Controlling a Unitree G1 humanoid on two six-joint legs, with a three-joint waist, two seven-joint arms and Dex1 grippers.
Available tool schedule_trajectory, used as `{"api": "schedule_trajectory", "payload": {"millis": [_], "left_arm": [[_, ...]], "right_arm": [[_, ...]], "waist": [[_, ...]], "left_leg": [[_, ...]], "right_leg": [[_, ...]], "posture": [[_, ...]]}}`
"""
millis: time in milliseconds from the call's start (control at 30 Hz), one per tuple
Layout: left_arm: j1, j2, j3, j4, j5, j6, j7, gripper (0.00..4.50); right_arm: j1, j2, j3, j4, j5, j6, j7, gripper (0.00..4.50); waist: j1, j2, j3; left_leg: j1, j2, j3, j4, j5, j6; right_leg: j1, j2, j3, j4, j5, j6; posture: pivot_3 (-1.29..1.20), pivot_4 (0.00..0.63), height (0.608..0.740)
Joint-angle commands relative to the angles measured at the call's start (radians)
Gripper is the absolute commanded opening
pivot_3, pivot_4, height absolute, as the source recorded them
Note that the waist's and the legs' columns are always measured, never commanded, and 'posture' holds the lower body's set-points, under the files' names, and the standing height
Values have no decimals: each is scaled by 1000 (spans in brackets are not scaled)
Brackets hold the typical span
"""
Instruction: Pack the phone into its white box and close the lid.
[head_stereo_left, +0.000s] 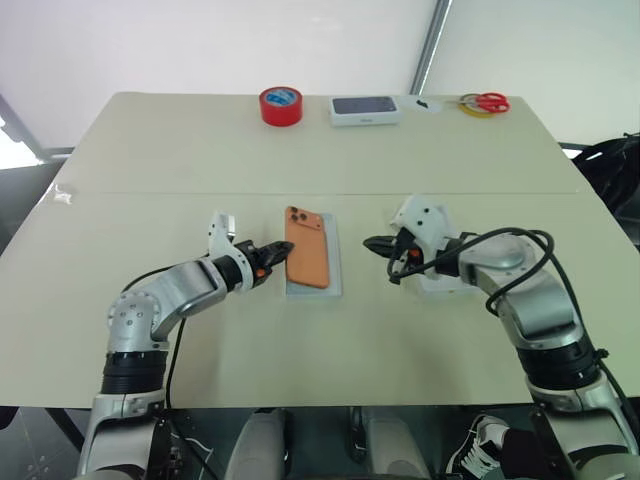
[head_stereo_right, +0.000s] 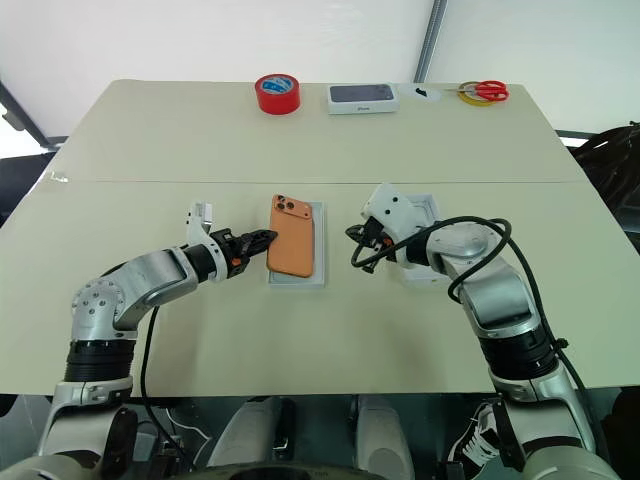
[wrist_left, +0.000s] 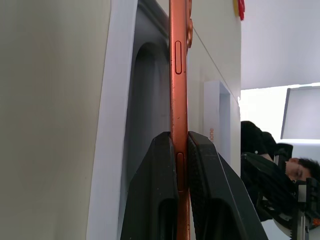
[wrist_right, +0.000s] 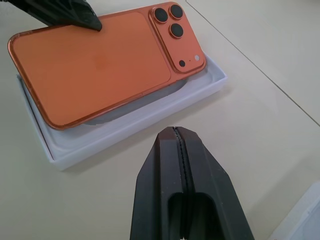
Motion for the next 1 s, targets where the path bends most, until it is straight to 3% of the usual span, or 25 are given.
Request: {"api": "schedule_trajectory", "payload": {"millis": [33, 233, 633, 767, 967, 1000], "left_arm": [[-19, -10, -15, -22, -4, 2, -17, 1654], [-15, 24, 3, -45, -37, 3, 4, 4454], [-51, 313, 28, -91, 45, 71, -76, 4454], [-40, 389, -65, -140, 307, 108, -188, 3177], [-54, 321, -143, -150, 510, 120, -282, 43], [-65, 296, -165, -140, 548, 124, -291, 43]], "right_arm": [[-13, -5, 13, -21, -1, -28, -15, 0], [-20, -12, 32, -10, 1, -40, -21, 0], [-75, -16, 88, 37, -46, -13, -55, 0], [-120, 16, 143, 79, -80, 37, -95, 0], [-144, 58, 255, 147, -170, 56, -151, 0], [-148, 77, 272, 161, -183, 52, -166, 0]], "waist": [[0, 0, 0], [0, 0, 0], [-1, 0, 0], [-2, 0, 0], [-1, 0, 1], [-1, 0, 1]], "left_leg": [[0, 0, 0, 0, 0, 0], [0, 0, 0, 0, 0, 0], [0, 1, 0, 0, 0, 0], [0, 0, 1, 0, 0, 0], [-1, 0, 1, -1, 0, 0], [-1, 0, 1, -1, 0, 0]], "right_leg": [[0, 0, 0, 0, 0, 0], [0, 0, 0, 0, 0, 0], [0, 1, 0, 0, 0, 0], [-1, 1, 0, 0, 0, 0], [-1, 1, 0, -1, 0, 0], [-2, 1, 0, -1, 0, 0]], "posture": [[0, 150, 740], [0, 150, 740], [0, 150, 740], [0, 150, 740], [0, 150, 740], [0, 150, 740]]}}
